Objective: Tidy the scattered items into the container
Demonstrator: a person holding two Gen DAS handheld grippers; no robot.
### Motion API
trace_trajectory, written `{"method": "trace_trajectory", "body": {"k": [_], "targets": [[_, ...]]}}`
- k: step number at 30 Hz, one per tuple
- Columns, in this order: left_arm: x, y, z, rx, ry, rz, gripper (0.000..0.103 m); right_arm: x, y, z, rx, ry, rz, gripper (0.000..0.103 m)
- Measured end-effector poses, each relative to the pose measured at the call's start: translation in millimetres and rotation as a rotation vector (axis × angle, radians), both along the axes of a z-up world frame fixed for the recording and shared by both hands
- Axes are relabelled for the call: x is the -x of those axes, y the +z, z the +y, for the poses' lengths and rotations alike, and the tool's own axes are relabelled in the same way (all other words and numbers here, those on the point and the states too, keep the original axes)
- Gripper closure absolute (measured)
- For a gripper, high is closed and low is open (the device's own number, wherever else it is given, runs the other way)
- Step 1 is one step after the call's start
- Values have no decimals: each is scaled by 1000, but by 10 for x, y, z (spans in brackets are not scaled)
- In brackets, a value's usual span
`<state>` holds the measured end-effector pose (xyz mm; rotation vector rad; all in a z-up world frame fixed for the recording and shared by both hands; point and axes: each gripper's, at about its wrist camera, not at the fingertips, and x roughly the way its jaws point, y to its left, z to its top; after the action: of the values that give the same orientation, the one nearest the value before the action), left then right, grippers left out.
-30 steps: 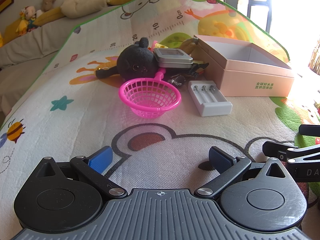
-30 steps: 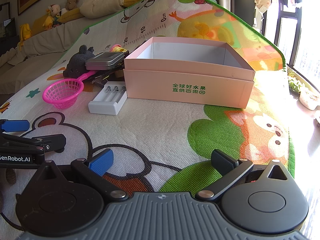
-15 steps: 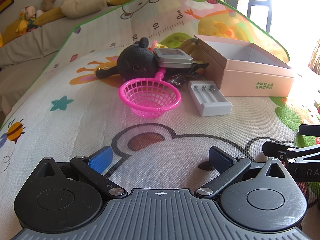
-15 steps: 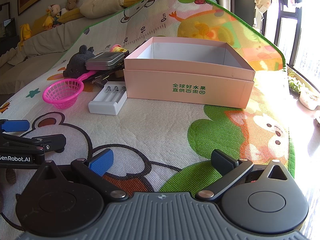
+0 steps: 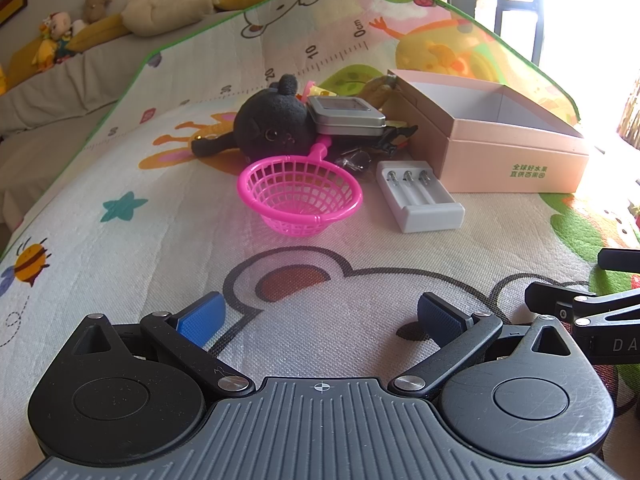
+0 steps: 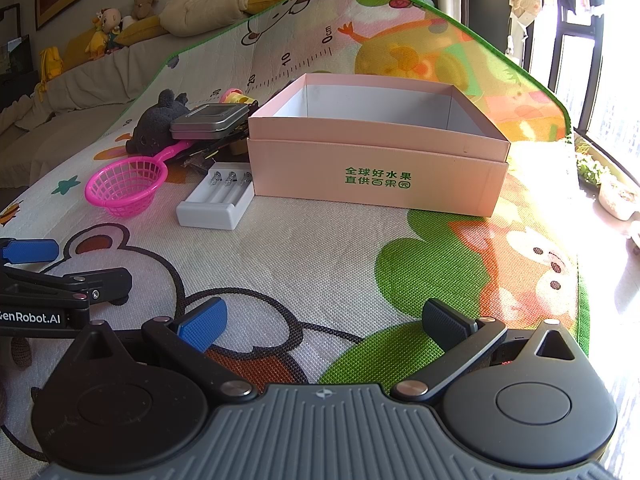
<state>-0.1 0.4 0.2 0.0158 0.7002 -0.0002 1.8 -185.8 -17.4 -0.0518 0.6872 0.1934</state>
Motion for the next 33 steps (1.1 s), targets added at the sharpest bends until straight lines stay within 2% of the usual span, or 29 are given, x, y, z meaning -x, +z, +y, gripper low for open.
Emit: {"method": "trace_trajectory", "body": {"k": [13,25,33], "targets": [[114,31,18,-3,-35,35,0,186,32,33,19,-5,43,0],[155,29,15,-13,-53,31,0,233,65,30,13,-24,95,0],[145,55,128,38,-53,9,0,238,86,55,14,-28,87,0]]}}
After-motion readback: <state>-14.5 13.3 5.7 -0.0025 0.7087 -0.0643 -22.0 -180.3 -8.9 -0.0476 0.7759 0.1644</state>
